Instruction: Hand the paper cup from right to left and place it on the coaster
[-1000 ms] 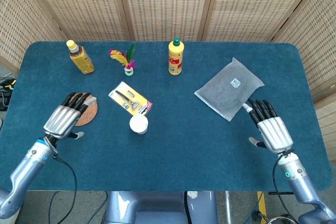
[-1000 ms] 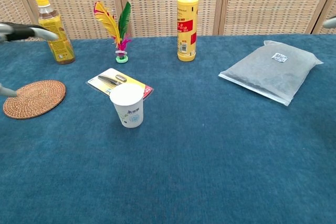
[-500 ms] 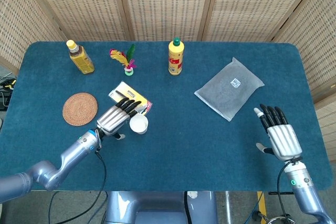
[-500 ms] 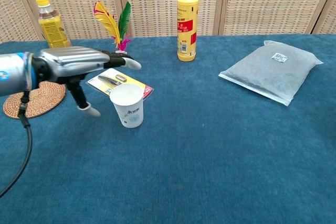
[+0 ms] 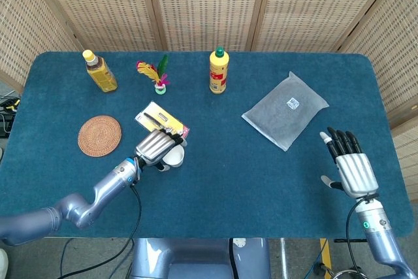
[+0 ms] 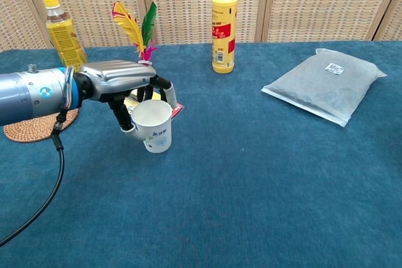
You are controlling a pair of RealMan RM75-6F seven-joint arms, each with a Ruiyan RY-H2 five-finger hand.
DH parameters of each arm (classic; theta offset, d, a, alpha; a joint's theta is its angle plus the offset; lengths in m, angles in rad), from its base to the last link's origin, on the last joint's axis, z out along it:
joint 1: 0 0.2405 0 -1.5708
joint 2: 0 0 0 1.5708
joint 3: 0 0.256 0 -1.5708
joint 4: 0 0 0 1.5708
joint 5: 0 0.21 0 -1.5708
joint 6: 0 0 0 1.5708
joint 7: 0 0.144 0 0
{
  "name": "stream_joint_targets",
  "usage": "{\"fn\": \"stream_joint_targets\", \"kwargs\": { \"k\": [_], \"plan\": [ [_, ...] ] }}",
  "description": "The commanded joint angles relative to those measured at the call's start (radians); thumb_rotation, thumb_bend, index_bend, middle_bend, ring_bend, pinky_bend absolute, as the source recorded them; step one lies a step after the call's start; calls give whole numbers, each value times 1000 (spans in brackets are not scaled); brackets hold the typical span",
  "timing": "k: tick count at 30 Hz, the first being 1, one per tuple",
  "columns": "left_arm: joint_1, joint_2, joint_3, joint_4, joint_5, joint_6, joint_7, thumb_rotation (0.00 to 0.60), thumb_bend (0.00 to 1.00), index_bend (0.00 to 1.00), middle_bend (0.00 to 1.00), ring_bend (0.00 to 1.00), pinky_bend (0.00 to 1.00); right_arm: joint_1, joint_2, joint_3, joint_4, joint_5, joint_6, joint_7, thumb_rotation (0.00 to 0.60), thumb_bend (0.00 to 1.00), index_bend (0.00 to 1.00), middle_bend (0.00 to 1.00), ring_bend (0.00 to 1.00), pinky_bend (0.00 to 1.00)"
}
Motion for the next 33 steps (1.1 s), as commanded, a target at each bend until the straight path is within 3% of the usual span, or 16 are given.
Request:
{"fn": "stream_joint_targets", "kwargs": {
  "k": [1, 6, 14, 20, 27, 33],
  "plan": [
    [-8, -17, 2, 17, -6, 6, -7, 600, 0, 410, 422, 489, 419, -3, -3, 5, 4, -3, -2, 1, 600, 0, 52, 0, 0, 0],
    [-13, -7, -3, 10, -34, 9, 1, 600, 0, 413, 424, 489, 420, -7, -5, 13, 10, -8, -6, 6, 600, 0, 52, 0, 0, 0],
    [38, 184, -46, -59, -75, 91, -24, 600, 0, 413, 424, 489, 420, -16, -7, 20, 5, -25, -8, 5, 600, 0, 54, 0, 0, 0],
    [126, 321, 20, -10, -94, 77, -114, 600, 0, 413, 424, 487, 421, -19, -11, 23, -4, -35, -14, -10, 600, 0, 55, 0, 0, 0],
    [201, 312, 91, 106, -76, 71, -232, 600, 0, 414, 421, 483, 421, -19, -19, 23, -11, -45, -24, -24, 600, 0, 57, 0, 0, 0],
    [225, 248, 106, 233, -24, 103, -358, 600, 1, 413, 422, 483, 420, -16, -28, 23, -13, -50, -39, -30, 600, 0, 57, 0, 0, 0]
  ]
}}
